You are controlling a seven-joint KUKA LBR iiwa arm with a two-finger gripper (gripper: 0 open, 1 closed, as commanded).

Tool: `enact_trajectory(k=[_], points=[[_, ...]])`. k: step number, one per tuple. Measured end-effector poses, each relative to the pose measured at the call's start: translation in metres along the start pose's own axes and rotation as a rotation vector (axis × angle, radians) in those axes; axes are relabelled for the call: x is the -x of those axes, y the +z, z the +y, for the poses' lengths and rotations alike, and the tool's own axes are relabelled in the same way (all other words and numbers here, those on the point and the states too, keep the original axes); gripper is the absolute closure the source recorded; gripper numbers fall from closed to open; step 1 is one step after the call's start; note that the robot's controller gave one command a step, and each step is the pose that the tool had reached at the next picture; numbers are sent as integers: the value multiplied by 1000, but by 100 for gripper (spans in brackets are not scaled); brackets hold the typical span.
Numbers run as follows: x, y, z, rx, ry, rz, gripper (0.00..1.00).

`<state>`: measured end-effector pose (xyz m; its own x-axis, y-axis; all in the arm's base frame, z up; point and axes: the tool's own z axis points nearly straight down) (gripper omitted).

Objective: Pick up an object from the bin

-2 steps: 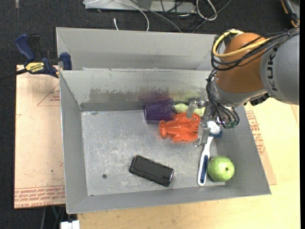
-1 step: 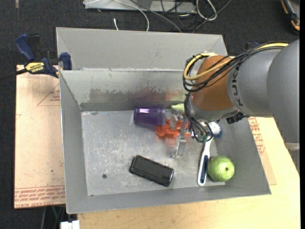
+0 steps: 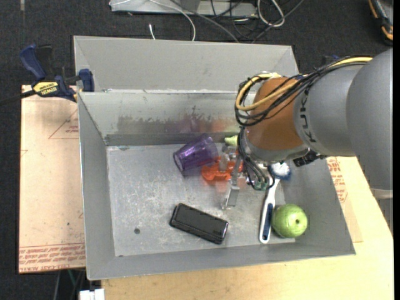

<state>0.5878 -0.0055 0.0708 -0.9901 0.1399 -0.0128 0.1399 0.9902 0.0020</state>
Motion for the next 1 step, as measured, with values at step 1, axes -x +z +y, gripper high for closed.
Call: enact_trajectory(k=[1], points=[[-3,0,-46,0,-193,8,0]])
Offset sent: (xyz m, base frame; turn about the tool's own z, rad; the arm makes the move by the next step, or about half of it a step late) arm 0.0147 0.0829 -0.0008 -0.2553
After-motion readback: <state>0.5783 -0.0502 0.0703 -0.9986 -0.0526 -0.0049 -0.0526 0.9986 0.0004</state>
